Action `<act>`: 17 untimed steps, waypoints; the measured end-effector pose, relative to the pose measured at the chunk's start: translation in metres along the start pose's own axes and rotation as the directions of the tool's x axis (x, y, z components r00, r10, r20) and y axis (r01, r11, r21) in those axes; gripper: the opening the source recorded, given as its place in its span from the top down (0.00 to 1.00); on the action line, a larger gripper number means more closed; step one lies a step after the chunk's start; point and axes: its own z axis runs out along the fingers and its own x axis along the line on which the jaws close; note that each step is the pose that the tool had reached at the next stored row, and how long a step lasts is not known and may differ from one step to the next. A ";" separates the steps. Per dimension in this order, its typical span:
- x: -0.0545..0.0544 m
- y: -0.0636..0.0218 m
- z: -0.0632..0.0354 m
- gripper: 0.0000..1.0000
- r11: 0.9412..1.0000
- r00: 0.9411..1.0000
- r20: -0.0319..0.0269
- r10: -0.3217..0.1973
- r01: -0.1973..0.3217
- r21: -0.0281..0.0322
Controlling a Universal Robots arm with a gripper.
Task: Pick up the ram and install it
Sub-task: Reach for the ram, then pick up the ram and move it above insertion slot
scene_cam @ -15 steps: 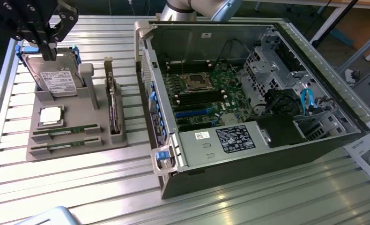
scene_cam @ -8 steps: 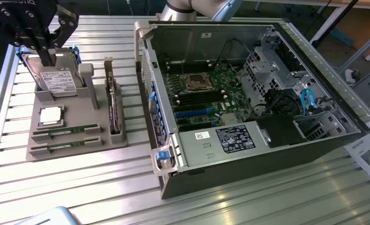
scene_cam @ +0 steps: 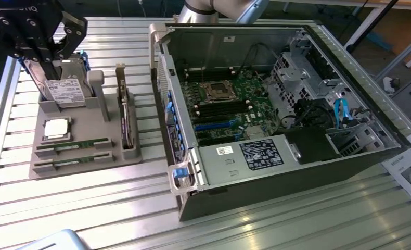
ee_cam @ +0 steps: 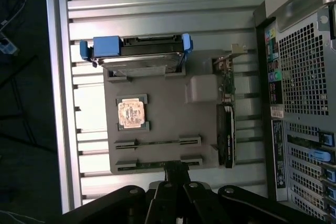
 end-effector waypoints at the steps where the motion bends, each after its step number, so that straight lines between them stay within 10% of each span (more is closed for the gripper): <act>1: 0.000 -0.0023 0.0000 0.90 1.000 1.000 0.000 0.000 0.000 0.000; 17: -0.001 -0.0068 -0.0003 0.90 1.000 1.000 0.000 0.000 0.000 0.000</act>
